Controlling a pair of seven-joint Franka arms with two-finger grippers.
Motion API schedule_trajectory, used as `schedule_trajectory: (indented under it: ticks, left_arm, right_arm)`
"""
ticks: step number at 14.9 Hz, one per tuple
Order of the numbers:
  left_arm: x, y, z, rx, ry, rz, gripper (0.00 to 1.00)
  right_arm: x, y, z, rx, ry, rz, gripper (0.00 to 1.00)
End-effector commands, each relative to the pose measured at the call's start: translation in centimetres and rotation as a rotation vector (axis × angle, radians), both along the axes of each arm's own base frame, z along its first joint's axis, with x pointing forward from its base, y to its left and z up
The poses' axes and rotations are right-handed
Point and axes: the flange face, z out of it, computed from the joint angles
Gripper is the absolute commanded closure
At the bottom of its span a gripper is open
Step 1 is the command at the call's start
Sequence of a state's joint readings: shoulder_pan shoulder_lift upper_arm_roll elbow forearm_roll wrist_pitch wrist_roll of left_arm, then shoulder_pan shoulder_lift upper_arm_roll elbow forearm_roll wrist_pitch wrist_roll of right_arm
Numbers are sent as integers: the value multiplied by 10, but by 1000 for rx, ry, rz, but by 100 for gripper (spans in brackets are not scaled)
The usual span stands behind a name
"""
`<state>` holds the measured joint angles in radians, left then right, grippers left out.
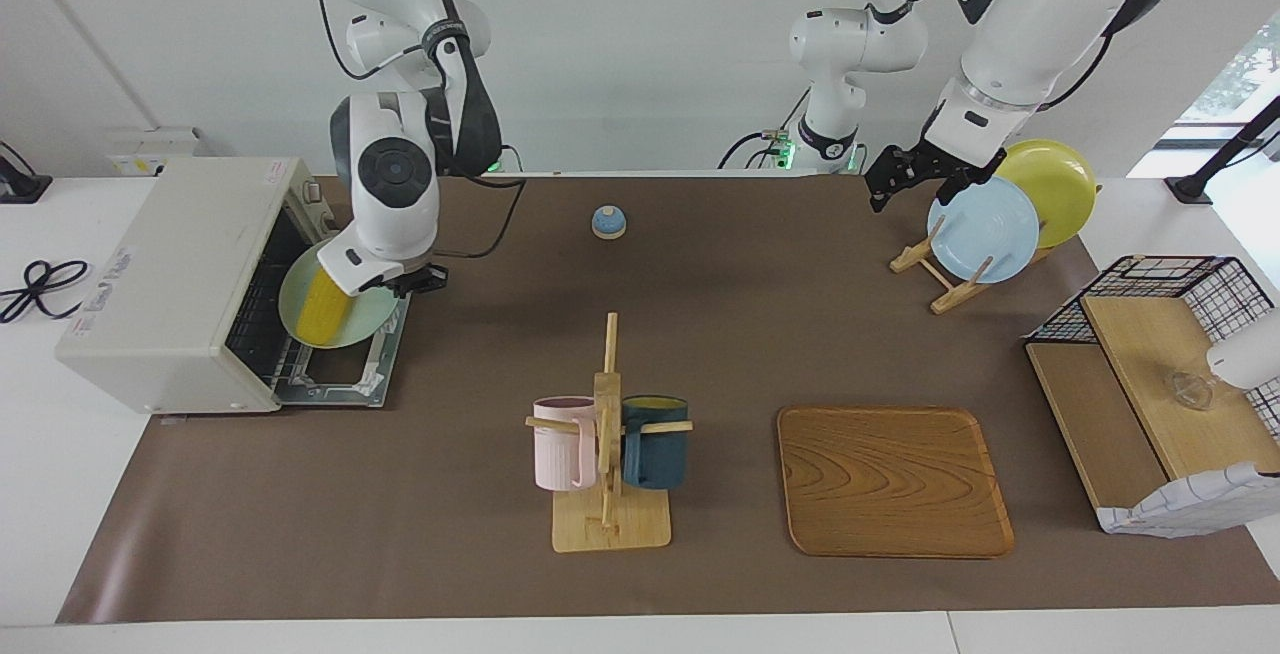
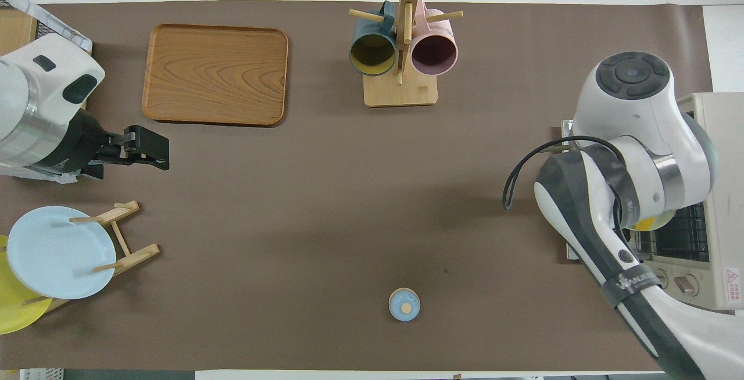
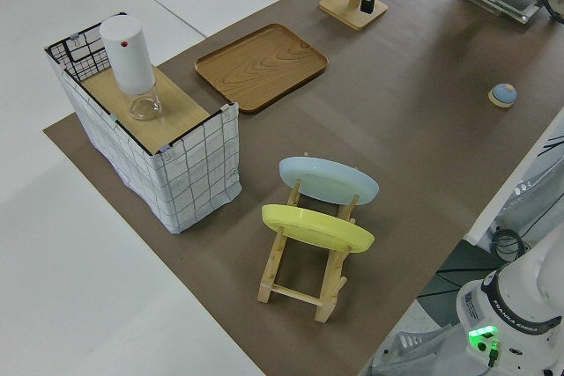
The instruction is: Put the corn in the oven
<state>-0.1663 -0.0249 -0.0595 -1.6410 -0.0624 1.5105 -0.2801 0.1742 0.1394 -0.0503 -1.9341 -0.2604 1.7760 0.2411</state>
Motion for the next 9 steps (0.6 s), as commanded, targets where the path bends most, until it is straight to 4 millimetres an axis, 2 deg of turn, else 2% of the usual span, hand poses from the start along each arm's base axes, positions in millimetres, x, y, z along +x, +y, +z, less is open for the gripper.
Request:
schedule_trajectory:
  ticks: [1,4,9]
  left_arm:
    - [-5,2,4,-11,-3,6,0]
    - [-5,2,4,-11,-3,6,0]
    - [-5,2,5,-11,-5,6,0]
  right_arm:
    - [-11,-35,-2,0,1,38,100]
    - [-14,-42,-8,1,9,43,100]
    - [-27,-79,-30,37,-14,74,100]
